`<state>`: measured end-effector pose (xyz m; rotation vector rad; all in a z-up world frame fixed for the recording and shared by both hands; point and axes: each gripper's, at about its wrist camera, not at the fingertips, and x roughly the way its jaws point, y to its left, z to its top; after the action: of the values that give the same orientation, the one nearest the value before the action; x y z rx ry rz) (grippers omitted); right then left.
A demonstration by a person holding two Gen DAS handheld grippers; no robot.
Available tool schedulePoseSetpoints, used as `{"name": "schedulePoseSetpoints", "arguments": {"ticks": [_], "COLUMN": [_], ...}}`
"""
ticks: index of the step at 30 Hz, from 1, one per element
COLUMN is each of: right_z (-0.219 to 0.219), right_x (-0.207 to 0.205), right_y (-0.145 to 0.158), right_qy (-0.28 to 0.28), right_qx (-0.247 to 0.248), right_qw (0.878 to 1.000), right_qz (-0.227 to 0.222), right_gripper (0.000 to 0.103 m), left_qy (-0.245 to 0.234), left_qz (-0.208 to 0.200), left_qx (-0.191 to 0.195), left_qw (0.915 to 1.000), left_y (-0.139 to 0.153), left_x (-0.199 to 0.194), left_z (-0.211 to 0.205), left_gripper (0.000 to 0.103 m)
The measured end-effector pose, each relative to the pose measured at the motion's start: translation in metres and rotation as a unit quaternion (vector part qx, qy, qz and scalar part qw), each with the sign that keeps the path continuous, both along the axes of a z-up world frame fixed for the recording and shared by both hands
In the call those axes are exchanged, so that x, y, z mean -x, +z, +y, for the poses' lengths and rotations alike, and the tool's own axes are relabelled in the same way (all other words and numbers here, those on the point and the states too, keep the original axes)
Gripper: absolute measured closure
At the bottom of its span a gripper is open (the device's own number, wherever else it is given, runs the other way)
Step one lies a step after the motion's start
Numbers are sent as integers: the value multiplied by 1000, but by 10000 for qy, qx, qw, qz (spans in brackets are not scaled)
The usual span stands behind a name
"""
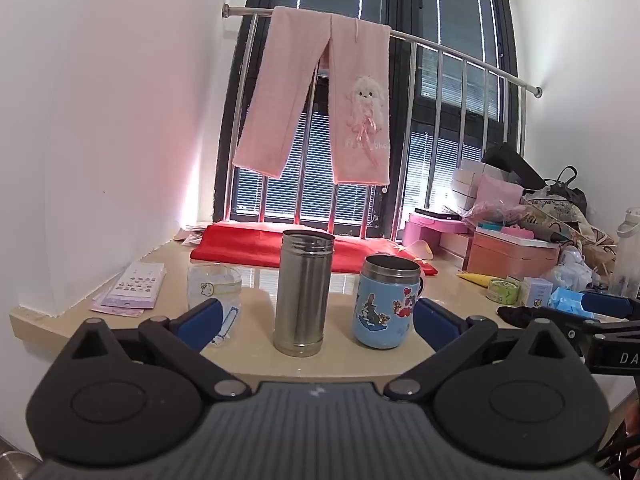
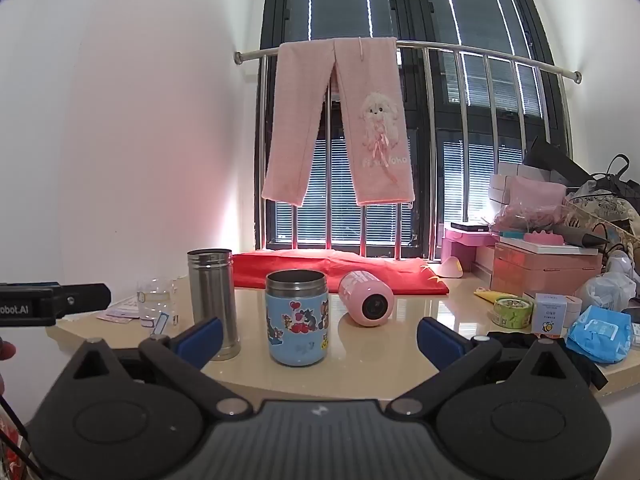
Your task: Flip cup upright
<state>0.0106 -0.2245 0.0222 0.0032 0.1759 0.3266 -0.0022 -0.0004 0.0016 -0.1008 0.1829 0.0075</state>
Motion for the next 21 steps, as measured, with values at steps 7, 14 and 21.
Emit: {"name": "schedulePoseSetpoints", "arguments": {"ticks": [7,14,21], "right_z": [0,0,0], "right_x": [0,0,0], "right_y": [0,1,2], "right_qy": [2,1,-1], "right_qx": [1,2,4], "right_qw": [10000,10000,10000], "right_qz": [-7,-14,-19], "right_gripper": [0,0,0], "left_qy": [0,6,-2], "left_qz": [-15,-47,-53], "left_qx": [14,-6,-16], "left_qw": [10000,10000,10000], "left_y": [3,2,2], "left_x": [0,1,1], "left_z": [3,2,0], "left_gripper": [0,0,0]}}
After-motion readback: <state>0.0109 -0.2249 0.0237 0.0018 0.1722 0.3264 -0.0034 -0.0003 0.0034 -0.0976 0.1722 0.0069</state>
